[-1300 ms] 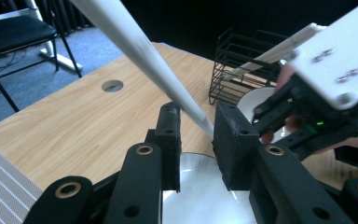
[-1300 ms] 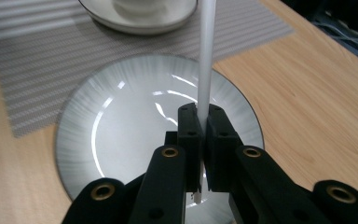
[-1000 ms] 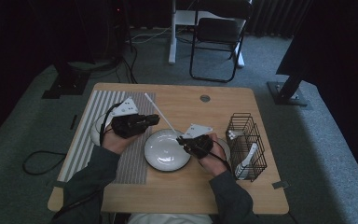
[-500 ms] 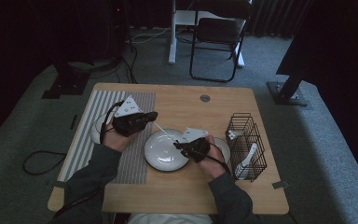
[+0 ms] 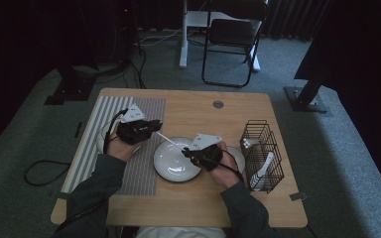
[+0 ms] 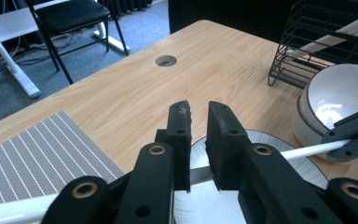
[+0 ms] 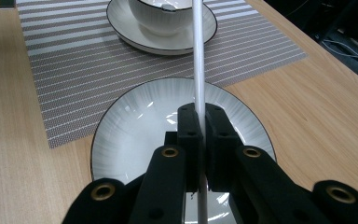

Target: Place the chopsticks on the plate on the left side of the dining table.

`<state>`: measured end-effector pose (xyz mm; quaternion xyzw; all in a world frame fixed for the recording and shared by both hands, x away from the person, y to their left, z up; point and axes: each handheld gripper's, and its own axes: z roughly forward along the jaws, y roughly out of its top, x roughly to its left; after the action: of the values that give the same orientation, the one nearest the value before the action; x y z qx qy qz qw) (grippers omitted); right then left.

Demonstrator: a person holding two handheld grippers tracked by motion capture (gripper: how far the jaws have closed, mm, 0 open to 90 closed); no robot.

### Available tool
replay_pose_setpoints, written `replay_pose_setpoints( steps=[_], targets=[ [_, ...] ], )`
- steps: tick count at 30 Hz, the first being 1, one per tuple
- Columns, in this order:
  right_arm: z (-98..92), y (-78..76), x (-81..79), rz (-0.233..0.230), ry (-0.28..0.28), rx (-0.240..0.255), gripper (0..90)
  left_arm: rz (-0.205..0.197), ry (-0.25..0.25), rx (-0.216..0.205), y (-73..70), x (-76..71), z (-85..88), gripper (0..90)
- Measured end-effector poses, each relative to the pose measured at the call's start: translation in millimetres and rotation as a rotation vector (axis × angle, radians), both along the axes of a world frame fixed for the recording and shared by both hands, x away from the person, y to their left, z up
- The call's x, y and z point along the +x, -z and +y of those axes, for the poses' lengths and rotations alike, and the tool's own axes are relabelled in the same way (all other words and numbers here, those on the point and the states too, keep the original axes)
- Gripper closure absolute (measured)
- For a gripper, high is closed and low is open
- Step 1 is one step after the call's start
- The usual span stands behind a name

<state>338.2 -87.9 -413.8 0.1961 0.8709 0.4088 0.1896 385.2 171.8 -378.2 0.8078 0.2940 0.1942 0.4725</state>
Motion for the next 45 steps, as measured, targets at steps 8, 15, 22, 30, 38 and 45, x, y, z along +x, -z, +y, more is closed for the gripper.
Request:
replay_pose_setpoints(
  steps=[8, 15, 22, 30, 38, 45],
  targets=[
    [13.3, 3.3, 6.8, 0.022, -0.012, -0.044, 86.6, -0.032, 0.013, -0.005, -9.8, -4.1, 2.2, 75.8],
    [29.3, 8.5, 12.3, 0.037, -0.025, -0.067, 86.5, -0.037, 0.016, 0.006, -12.2, -3.5, 3.8, 73.6],
    [47.5, 9.1, 16.0, 0.039, -0.063, -0.089, 86.5, -0.043, 0.039, 0.028, -22.1, -4.6, 12.2, 70.9],
    [74.0, 18.3, 22.3, 0.049, -0.111, -0.134, 86.5, -0.047, 0.005, 0.029, -25.6, -4.5, 30.0, 69.3],
    [104.3, 27.5, 28.2, 0.048, -0.182, -0.202, 86.5, -0.043, -0.023, 0.012, -30.1, -3.9, 44.1, 69.2],
    [126.8, 40.0, 36.4, 0.052, -0.212, -0.241, 86.5, -0.050, -0.035, 0.014, -34.0, -4.7, 49.1, 69.4]
  ],
)
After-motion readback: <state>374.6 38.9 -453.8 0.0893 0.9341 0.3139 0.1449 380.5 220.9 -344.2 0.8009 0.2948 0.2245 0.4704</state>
